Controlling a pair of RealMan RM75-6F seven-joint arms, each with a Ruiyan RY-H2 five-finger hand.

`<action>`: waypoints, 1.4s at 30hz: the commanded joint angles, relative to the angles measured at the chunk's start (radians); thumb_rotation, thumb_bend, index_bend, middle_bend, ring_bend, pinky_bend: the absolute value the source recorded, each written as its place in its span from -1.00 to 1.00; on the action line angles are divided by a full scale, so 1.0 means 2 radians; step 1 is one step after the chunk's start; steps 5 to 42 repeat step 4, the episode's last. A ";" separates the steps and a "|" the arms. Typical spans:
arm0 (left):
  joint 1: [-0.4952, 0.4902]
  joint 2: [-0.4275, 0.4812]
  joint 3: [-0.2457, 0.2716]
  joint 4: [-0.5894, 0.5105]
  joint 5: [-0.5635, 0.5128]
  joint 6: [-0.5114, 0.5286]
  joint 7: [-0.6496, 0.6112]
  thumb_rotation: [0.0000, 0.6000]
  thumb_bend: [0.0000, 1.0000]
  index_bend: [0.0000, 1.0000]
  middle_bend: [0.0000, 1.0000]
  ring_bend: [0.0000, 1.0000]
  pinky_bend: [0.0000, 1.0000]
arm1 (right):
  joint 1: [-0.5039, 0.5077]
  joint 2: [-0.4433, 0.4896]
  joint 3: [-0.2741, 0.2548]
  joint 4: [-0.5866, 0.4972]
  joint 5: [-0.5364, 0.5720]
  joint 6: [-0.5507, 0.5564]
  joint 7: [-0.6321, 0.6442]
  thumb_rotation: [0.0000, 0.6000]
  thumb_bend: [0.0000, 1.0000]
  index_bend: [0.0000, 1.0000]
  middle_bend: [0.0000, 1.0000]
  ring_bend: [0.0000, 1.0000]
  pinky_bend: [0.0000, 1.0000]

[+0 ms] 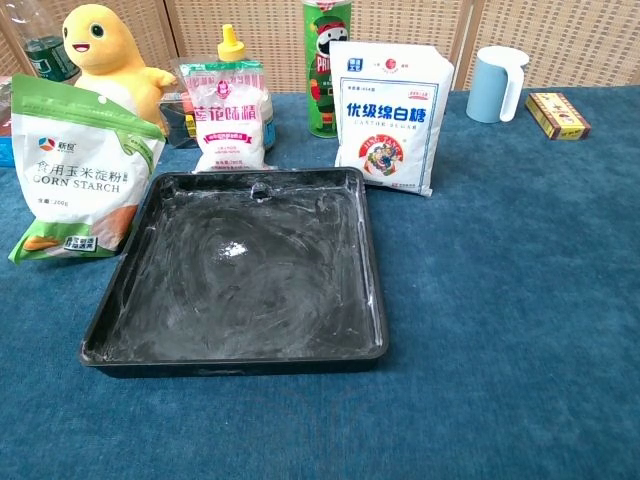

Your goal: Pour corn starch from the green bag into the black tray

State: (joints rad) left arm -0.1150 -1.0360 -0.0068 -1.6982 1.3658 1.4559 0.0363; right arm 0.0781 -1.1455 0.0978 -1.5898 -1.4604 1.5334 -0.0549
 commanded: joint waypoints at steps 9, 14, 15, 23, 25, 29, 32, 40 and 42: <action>0.005 0.006 0.001 -0.002 -0.003 -0.005 -0.009 1.00 -1.00 -0.92 -1.00 -1.00 -0.93 | -0.008 -0.014 0.004 0.009 -0.020 0.027 -0.015 1.00 -1.00 -1.00 -1.00 -0.99 -0.79; 0.005 0.006 0.001 -0.002 -0.003 -0.005 -0.009 1.00 -1.00 -0.92 -1.00 -1.00 -0.93 | -0.008 -0.014 0.004 0.009 -0.020 0.027 -0.015 1.00 -1.00 -1.00 -1.00 -0.99 -0.79; 0.005 0.006 0.001 -0.002 -0.003 -0.005 -0.009 1.00 -1.00 -0.92 -1.00 -1.00 -0.93 | -0.008 -0.014 0.004 0.009 -0.020 0.027 -0.015 1.00 -1.00 -1.00 -1.00 -0.99 -0.79; 0.005 0.006 0.001 -0.002 -0.003 -0.005 -0.009 1.00 -1.00 -0.92 -1.00 -1.00 -0.93 | -0.008 -0.014 0.004 0.009 -0.020 0.027 -0.015 1.00 -1.00 -1.00 -1.00 -0.99 -0.79; 0.005 0.006 0.001 -0.002 -0.003 -0.005 -0.009 1.00 -1.00 -0.92 -1.00 -1.00 -0.93 | -0.008 -0.014 0.004 0.009 -0.020 0.027 -0.015 1.00 -1.00 -1.00 -1.00 -0.99 -0.79; 0.005 0.006 0.001 -0.002 -0.003 -0.005 -0.009 1.00 -1.00 -0.92 -1.00 -1.00 -0.93 | -0.008 -0.014 0.004 0.009 -0.020 0.027 -0.015 1.00 -1.00 -1.00 -1.00 -0.99 -0.79; 0.005 0.006 0.001 -0.002 -0.003 -0.005 -0.009 1.00 -1.00 -0.92 -1.00 -1.00 -0.93 | -0.008 -0.014 0.004 0.009 -0.020 0.027 -0.015 1.00 -1.00 -1.00 -1.00 -0.99 -0.79; 0.005 0.006 0.001 -0.002 -0.003 -0.005 -0.009 1.00 -1.00 -0.92 -1.00 -1.00 -0.93 | -0.008 -0.014 0.004 0.009 -0.020 0.027 -0.015 1.00 -1.00 -1.00 -1.00 -0.99 -0.79; 0.005 0.006 0.001 -0.002 -0.003 -0.005 -0.009 1.00 -1.00 -0.92 -1.00 -1.00 -0.93 | -0.008 -0.014 0.004 0.009 -0.020 0.027 -0.015 1.00 -1.00 -1.00 -1.00 -0.99 -0.79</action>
